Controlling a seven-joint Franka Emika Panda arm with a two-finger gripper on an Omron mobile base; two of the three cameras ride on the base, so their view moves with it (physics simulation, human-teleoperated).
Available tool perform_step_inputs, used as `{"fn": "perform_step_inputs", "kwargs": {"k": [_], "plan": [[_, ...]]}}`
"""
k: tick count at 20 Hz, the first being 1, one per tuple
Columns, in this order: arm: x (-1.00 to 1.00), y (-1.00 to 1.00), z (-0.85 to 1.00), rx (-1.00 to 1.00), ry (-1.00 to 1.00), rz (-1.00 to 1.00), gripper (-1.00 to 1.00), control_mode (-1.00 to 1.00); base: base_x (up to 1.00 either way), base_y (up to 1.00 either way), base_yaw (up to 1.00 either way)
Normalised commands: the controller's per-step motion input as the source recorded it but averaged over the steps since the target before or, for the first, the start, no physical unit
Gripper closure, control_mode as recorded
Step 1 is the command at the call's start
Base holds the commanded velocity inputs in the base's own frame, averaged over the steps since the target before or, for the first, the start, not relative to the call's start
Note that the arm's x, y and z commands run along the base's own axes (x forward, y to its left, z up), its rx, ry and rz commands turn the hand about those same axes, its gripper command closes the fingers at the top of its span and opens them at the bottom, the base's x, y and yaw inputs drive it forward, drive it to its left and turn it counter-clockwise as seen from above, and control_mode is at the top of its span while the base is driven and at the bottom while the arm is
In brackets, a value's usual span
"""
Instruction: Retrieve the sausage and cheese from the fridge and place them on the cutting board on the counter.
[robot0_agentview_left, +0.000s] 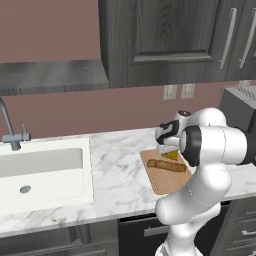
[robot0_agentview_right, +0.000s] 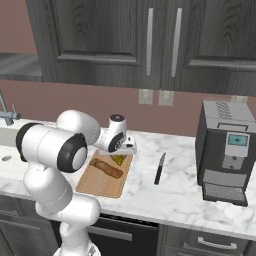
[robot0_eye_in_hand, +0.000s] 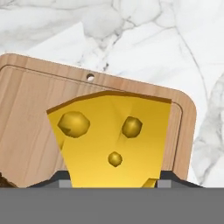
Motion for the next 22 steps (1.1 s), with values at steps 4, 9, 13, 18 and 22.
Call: {"fn": "perform_step_inputs", "kwargs": {"k": [4,9,13,18,22], "plan": [[-0.03,0.00,0.07,0.00,-0.13,0.00,-1.00,-1.00,0.00,0.00,0.00],[-0.18,0.00,0.33,0.00,-0.20,0.00,-1.00,-1.00,0.00,0.00,0.00],[-0.18,0.00,0.63,0.00,-0.18,0.00,-1.00,-1.00,0.00,0.00,0.00],[-0.59,0.00,0.75,0.00,-0.16,0.00,-1.00,-1.00,0.00,0.00,0.00],[-0.89,-0.03,0.80,0.00,-0.16,-0.01,-1.00,-1.00,0.00,0.00,0.00]]}}
